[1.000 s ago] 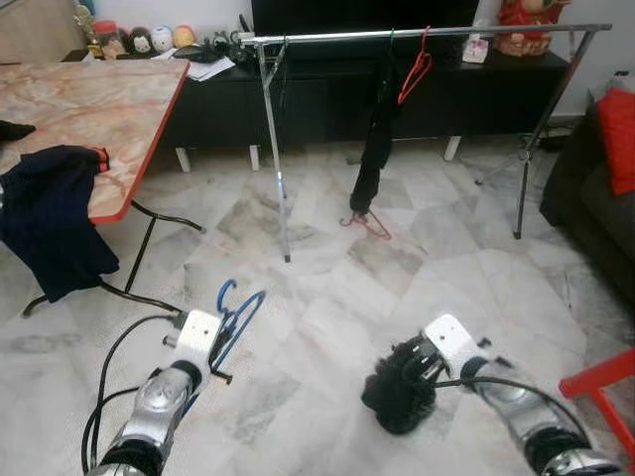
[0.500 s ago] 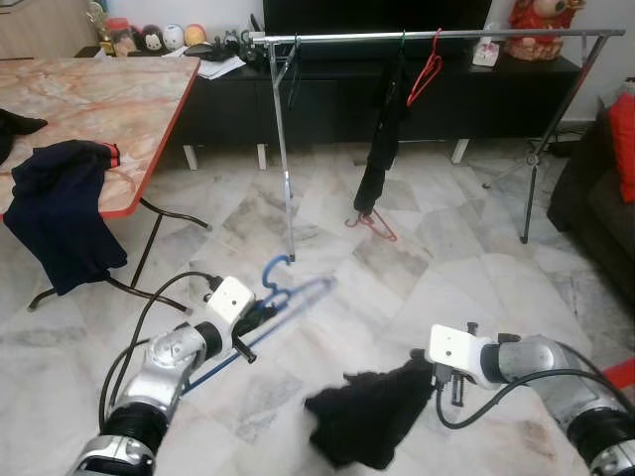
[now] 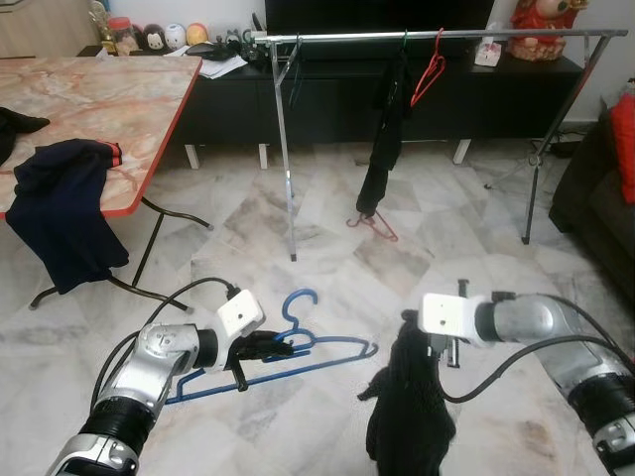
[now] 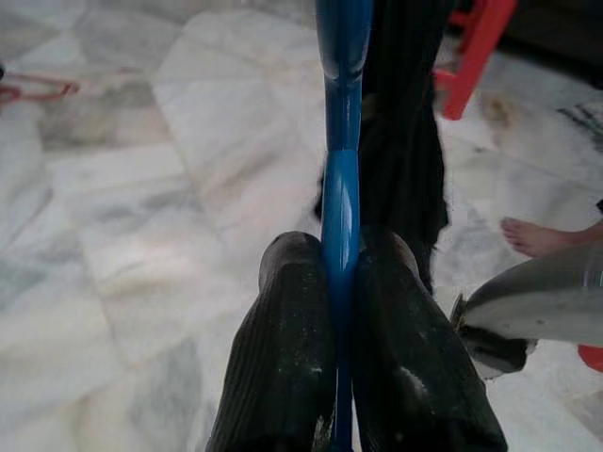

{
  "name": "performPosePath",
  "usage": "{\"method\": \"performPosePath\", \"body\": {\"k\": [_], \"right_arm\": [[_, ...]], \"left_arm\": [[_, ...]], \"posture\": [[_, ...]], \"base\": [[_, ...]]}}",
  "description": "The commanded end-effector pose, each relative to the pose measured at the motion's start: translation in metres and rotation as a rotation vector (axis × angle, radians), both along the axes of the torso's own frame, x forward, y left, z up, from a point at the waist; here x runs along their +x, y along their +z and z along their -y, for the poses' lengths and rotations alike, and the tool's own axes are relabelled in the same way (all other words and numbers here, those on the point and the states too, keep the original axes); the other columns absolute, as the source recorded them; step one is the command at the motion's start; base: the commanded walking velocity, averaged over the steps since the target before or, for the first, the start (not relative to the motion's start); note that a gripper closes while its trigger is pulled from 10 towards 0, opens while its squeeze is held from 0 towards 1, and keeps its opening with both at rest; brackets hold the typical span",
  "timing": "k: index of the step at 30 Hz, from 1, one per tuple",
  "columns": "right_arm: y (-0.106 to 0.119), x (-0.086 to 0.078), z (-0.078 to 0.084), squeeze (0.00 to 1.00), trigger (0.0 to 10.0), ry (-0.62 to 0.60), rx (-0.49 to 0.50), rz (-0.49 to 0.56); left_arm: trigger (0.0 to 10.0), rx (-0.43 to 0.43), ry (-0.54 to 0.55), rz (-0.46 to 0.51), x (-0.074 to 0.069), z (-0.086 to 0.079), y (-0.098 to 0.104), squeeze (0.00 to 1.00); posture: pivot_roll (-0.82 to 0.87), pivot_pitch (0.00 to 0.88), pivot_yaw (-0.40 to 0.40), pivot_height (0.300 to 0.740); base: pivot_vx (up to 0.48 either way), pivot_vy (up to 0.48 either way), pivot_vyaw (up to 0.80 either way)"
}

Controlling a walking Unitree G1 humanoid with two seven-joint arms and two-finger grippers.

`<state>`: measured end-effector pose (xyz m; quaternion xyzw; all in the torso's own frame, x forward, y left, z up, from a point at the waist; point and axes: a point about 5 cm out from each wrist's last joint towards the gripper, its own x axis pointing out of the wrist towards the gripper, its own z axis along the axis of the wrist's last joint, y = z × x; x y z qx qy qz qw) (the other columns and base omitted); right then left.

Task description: Hang hanger

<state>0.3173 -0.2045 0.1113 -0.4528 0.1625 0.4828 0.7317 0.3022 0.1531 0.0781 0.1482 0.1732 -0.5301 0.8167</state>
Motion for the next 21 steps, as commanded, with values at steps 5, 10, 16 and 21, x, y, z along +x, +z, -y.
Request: {"method": "performPosePath", "body": {"k": [5, 10, 16, 21], "right_arm": [[0.023, -0.002, -0.020, 0.00, 10.0, 0.101, 0.064, 0.026], [0.025, -0.006, -0.023, 0.00, 10.0, 0.123, 0.063, 0.020], [0.022, -0.003, -0.018, 0.00, 10.0, 0.089, 0.036, 0.019], [0.027, 0.001, -0.014, 0.00, 10.0, 0.070, 0.022, 0.043]], "left_arm": [[10.0, -0.069, -0.012, 0.023, 0.006, 0.011, 0.013, 0.00], [10.0, -0.115, -0.047, -0.007, 0.003, 0.011, 0.020, 0.00], [10.0, -0.116, -0.121, -0.031, -0.001, 0.003, 0.031, 0.00], [10.0, 0.045, -0.255, -0.067, -0.012, -0.014, 0.034, 0.00]], "posture": [[-0.11, 0.000, -0.021, 0.740], [-0.11, 0.000, -0.023, 0.740], [-0.11, 0.000, -0.023, 0.740], [-0.11, 0.000, -0.024, 0.740]], "base": [[0.000, 0.000, 0.00], [0.000, 0.000, 0.00], [0.000, 0.000, 0.00], [0.000, 0.000, 0.00]]}}
